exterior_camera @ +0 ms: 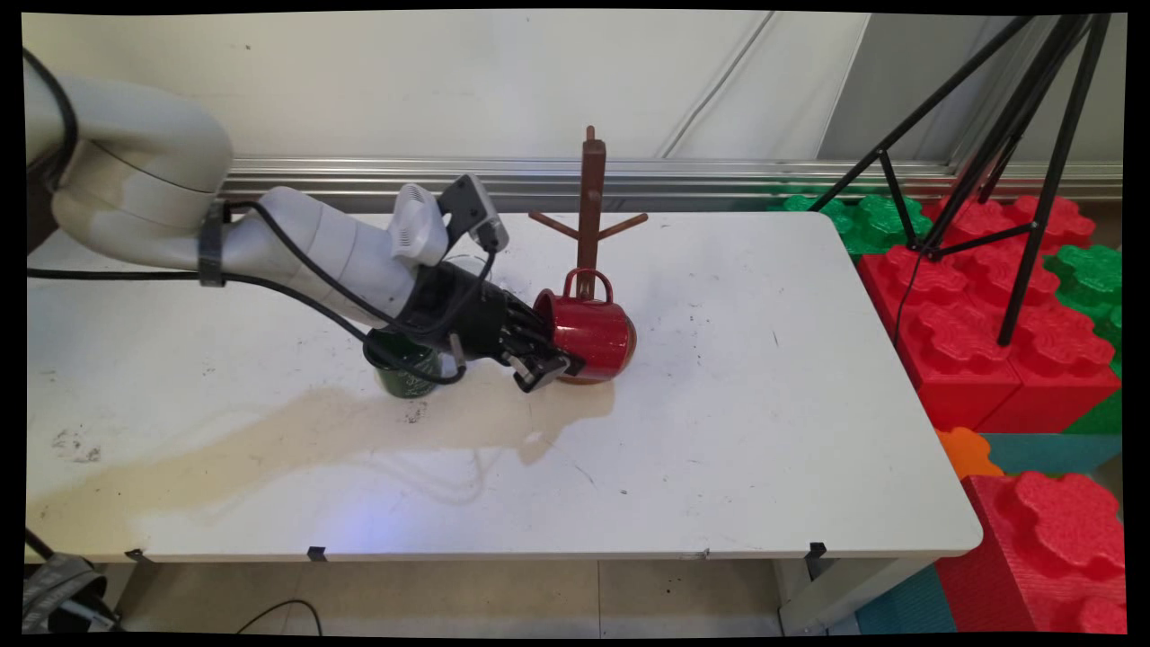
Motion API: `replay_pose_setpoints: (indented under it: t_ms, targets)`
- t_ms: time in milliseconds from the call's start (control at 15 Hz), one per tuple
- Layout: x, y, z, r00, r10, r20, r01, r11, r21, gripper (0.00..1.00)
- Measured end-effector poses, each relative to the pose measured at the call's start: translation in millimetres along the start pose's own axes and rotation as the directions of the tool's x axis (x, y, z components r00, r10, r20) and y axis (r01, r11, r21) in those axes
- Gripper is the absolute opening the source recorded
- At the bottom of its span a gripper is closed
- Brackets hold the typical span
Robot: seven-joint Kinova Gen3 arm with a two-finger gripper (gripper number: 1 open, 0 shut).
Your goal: Place the picked object on the table
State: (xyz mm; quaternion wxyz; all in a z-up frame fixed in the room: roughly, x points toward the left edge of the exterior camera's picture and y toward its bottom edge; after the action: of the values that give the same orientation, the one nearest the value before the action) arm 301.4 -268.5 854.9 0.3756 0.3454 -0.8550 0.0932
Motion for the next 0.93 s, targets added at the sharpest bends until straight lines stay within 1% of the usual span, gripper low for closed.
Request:
replay_pose_setpoints:
  t_ms: [333, 800, 933]
  targets:
    - [0.0, 9.4, -19.2, 1.0, 0.006, 0.015, -0.006, 1.0, -0.007, 0.0]
    - [-1.6, 28.0, -59.7, 0.998, 0.018, 0.066, -0.016, 1.0, -0.017, 0.0]
    - [-1.0, 31.8, -72.8, 0.995, 0.036, 0.089, -0.035, 0.999, -0.02, 0.0]
